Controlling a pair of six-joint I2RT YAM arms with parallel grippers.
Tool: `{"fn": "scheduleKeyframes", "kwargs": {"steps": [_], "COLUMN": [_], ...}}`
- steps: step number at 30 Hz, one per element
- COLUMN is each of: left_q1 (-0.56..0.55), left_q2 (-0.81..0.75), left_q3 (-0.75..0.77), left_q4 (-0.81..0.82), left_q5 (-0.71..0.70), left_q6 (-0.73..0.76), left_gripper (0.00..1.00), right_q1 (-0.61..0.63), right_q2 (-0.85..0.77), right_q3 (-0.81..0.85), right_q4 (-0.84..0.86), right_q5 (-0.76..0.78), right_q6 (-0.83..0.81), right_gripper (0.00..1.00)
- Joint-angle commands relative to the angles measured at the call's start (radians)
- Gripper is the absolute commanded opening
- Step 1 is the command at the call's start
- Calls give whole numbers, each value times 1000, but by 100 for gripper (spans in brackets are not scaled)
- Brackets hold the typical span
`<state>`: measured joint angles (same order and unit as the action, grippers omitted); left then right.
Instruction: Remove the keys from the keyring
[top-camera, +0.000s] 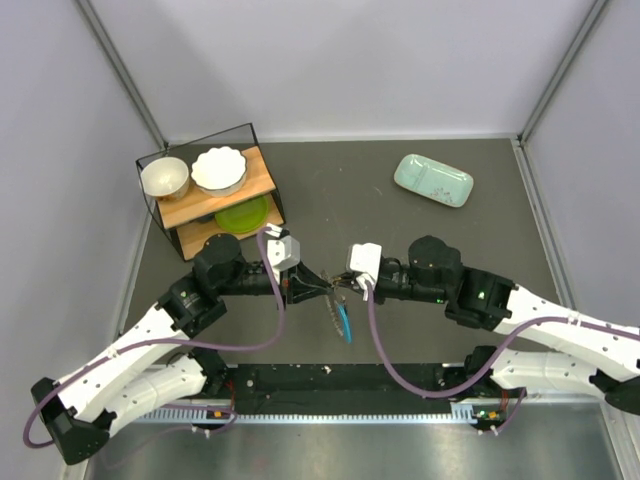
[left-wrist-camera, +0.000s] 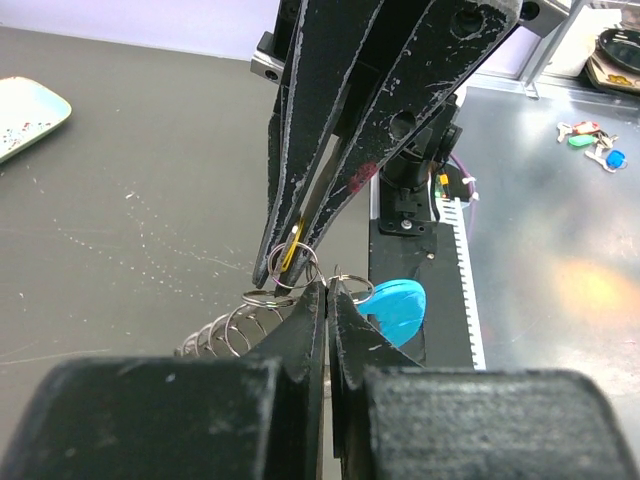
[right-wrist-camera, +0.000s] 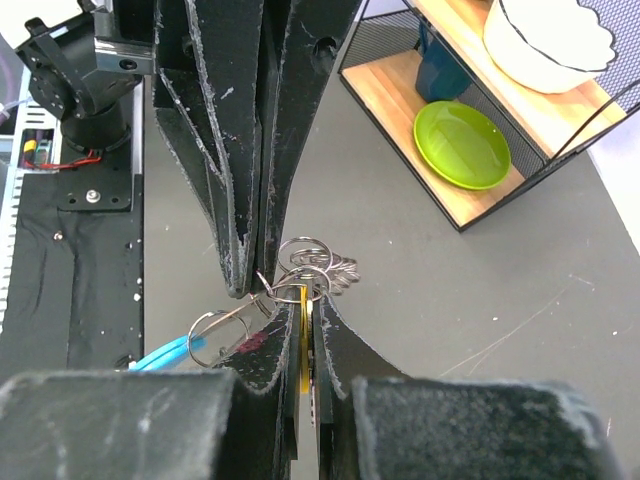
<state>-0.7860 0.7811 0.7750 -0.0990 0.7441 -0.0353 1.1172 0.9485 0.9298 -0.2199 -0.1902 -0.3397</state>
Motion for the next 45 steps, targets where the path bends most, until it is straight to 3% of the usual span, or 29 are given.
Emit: {"fn": "scheduleKeyframes", "kwargs": {"steps": [1, 21, 29, 40, 43, 45], "left_q1": [-15, -15, -15, -15, -15, -15], "left_q2": [-25, -57, -132, -167, -181, -187], "left_q3": [50, 38, 4, -32, -60, -69], "left_q4": [44, 65, 127, 215, 249, 252], "left_q5": [107, 110, -130, -218, -247, -242], "left_q6": [0, -11, -15, -100, -107, -101], "left_gripper": [0, 0, 0, 0, 0, 0], "right_q1": [-3, -57, -57, -57, -57, -57], "right_q2": [24, 42, 29, 7, -13, -40], "right_q3": [37, 12, -31, -85, -85, -91], "right_q4": [53, 65, 85, 209, 212, 214], "right_q5": [98, 64, 51, -17, -22, -11], "right_q6": [-7, 44, 85, 140, 151, 153], "right_gripper": [0, 0, 0, 0, 18, 24]}}
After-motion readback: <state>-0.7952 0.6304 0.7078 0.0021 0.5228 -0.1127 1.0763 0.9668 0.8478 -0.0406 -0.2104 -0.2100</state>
